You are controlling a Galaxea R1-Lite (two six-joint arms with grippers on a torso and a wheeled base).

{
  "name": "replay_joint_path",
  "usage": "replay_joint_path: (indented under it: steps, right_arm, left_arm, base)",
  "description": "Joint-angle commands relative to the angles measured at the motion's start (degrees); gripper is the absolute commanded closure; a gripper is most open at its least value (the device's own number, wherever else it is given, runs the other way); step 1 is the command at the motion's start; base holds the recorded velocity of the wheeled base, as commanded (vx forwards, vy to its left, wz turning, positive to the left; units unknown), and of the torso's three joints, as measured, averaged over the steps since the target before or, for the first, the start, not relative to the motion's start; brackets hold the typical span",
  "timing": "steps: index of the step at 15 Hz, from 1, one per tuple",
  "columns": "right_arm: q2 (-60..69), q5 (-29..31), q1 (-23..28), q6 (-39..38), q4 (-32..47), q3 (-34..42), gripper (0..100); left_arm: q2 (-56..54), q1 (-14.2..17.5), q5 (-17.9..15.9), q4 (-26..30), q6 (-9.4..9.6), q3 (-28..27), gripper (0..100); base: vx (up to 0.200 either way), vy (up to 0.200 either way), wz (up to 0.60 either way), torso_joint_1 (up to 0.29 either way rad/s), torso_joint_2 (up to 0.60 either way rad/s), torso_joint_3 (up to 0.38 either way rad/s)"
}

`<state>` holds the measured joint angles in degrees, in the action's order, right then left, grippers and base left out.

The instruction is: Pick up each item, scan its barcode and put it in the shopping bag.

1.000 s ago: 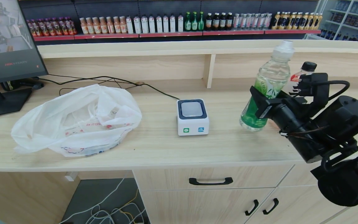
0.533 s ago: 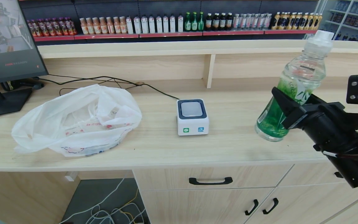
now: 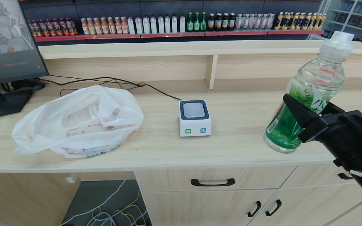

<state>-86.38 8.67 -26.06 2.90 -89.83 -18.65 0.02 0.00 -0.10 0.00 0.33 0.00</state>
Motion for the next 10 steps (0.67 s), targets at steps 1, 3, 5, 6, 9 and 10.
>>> replay_joint_path:
  steps: [1, 3, 5, 6, 9, 10]
  right_arm:
    - [1.0, -0.1, 0.0, 0.0, 0.0, 0.5, 100]
    - [1.0, -2.5, -1.1, -0.6, 0.0, 1.0, 100]
    - [1.0, -8.6, -2.5, -5.4, 0.0, 0.3, 100]
    - [0.9, -9.6, -2.5, -6.6, 0.4, 0.5, 100]
    - [-1.7, -13.9, -2.5, -9.6, 0.1, -1.1, 100]
    - [-2.8, -17.0, -2.6, -11.6, 0.0, -1.8, 100]
  left_arm:
    - [0.0, 0.0, 0.0, 0.0, 0.02, 0.0, 0]
    - [0.0, 0.0, 0.0, 0.0, 0.02, 0.0, 0]
    - [0.0, 0.0, 0.0, 0.0, 0.02, 0.0, 0]
    - [0.0, 0.0, 0.0, 0.0, 0.02, 0.0, 0]
    - [0.0, 0.0, 0.0, 0.0, 0.02, 0.0, 0]
    - [0.0, 0.0, 0.0, 0.0, 0.02, 0.0, 0]
  base:
    - [0.000, 0.000, 0.00, 0.000, 0.00, 0.000]
    - [0.000, 0.000, 0.00, 0.000, 0.00, 0.000]
    - [0.000, 0.000, 0.00, 0.000, 0.00, 0.000]
    - [0.000, 0.000, 0.00, 0.000, 0.00, 0.000]
    - [0.000, 0.000, 0.00, 0.000, 0.00, 0.000]
    - [0.000, 0.000, 0.00, 0.000, 0.00, 0.000]
